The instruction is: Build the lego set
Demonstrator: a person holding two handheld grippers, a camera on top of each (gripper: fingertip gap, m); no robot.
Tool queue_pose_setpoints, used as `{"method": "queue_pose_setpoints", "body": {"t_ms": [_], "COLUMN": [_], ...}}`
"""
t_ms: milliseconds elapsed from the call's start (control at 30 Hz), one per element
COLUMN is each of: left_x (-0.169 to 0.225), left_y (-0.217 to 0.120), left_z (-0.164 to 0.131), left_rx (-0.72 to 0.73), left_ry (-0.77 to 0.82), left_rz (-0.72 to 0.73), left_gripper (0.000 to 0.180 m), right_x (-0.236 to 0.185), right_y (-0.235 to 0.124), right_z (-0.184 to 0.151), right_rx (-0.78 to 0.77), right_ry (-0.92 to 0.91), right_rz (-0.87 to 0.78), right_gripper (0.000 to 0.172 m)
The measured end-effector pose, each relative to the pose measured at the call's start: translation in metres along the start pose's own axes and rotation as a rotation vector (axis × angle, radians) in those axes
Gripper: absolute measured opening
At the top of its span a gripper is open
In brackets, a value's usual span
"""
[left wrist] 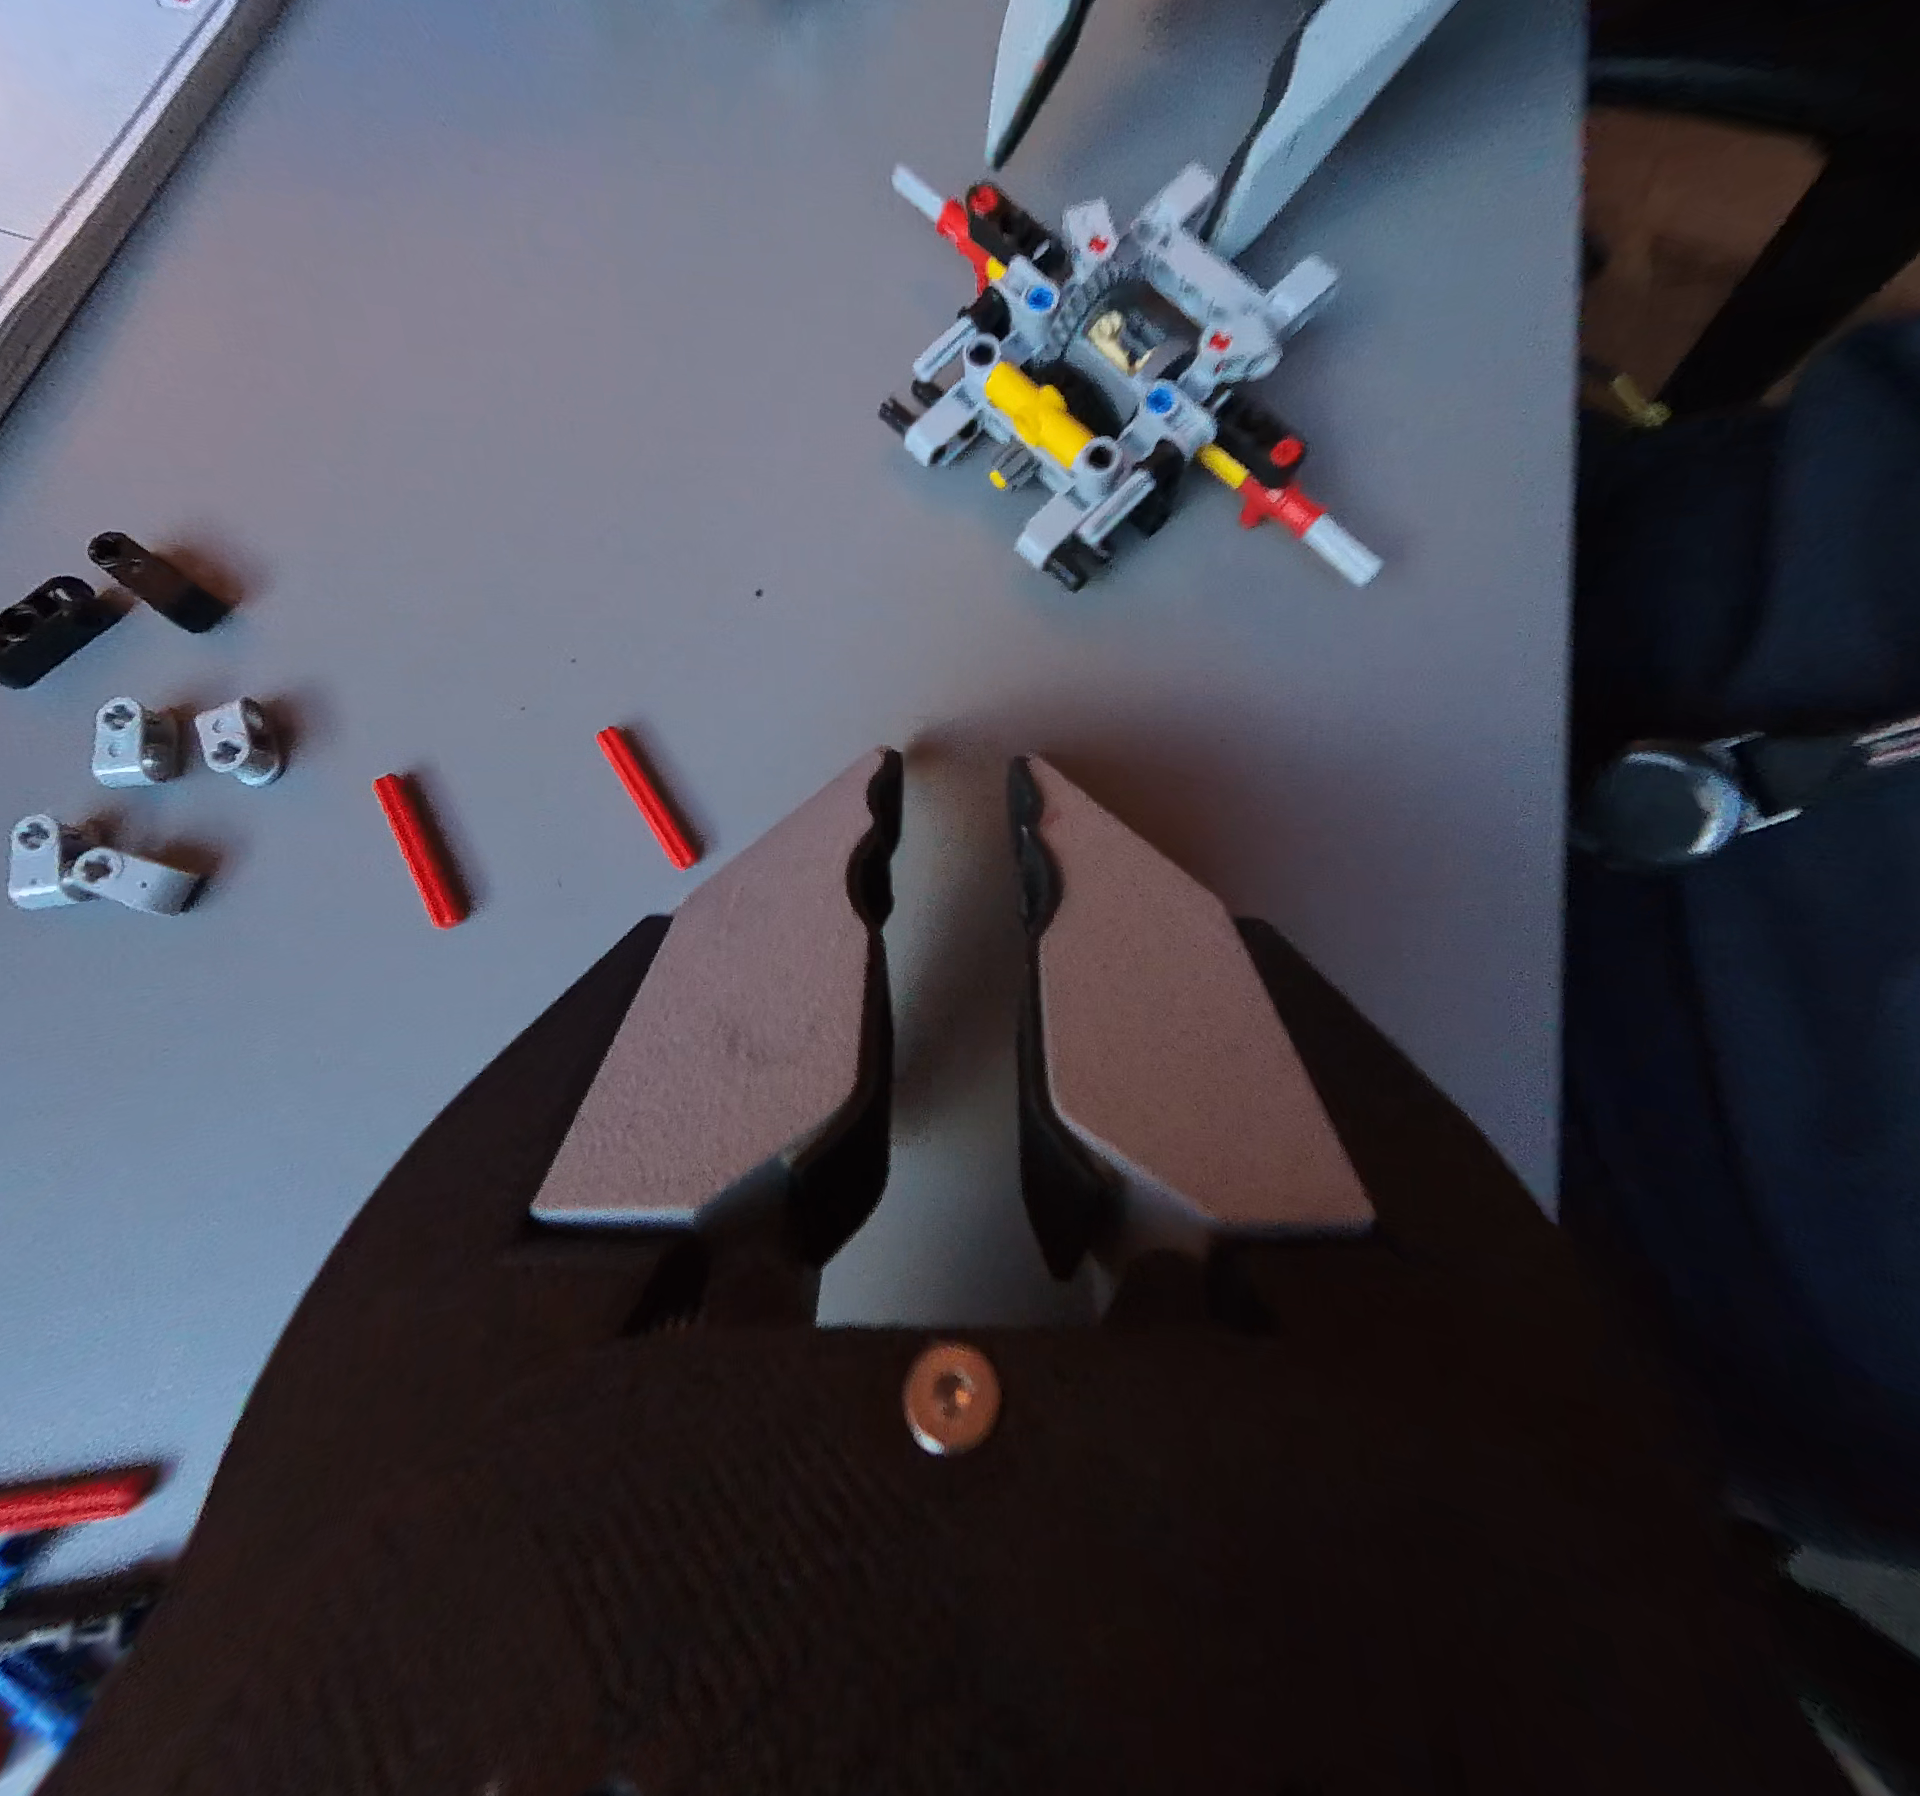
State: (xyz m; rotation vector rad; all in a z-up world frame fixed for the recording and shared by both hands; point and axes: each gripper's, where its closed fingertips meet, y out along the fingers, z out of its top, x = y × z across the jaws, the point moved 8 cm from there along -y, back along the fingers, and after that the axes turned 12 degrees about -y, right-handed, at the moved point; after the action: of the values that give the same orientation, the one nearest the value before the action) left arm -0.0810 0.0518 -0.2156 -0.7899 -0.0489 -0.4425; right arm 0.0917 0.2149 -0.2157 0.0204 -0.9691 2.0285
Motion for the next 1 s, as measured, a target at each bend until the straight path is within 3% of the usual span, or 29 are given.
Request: {"method": "queue_pose_setpoints", "body": {"t_ms": [167,367,500,667,800,1000], "left_x": [-0.004,-0.007,-0.009,-0.018,-0.024,-0.024], "left_y": [0.004,-0.003,-0.008,-0.020,-0.023,-0.020], "left_z": [0.004,0.007,0.009,0.011,0.010,0.009], "left_rx": [0.003,0.076,0.141,0.237,0.244,0.211], "left_ry": [0.051,0.039,0.063,0.030,0.022,0.046], "left_rz": [0.043,0.080,0.163,0.218,0.246,0.255], "left_gripper": [0.009,0.010,0.010,0.010,0.008,0.005], "right_x": [0.010,0.015,0.024,0.070,0.092,0.068], "right_y": [0.014,0.011,0.000,-0.003,-0.001,-0.008], "right_z": [0.003,0.005,0.009,0.022,0.026,0.011], "right_rx": [-0.007,0.042,0.157,0.229,0.397,0.304], "right_ry": [-0.058,-0.057,-0.086,-0.126,0.002,-0.056], "right_rz": [0.030,0.030,-0.064,-0.194,-0.097,0.116], "right_gripper": [0.029,0.033,0.033,0.031,0.028,0.020]}}
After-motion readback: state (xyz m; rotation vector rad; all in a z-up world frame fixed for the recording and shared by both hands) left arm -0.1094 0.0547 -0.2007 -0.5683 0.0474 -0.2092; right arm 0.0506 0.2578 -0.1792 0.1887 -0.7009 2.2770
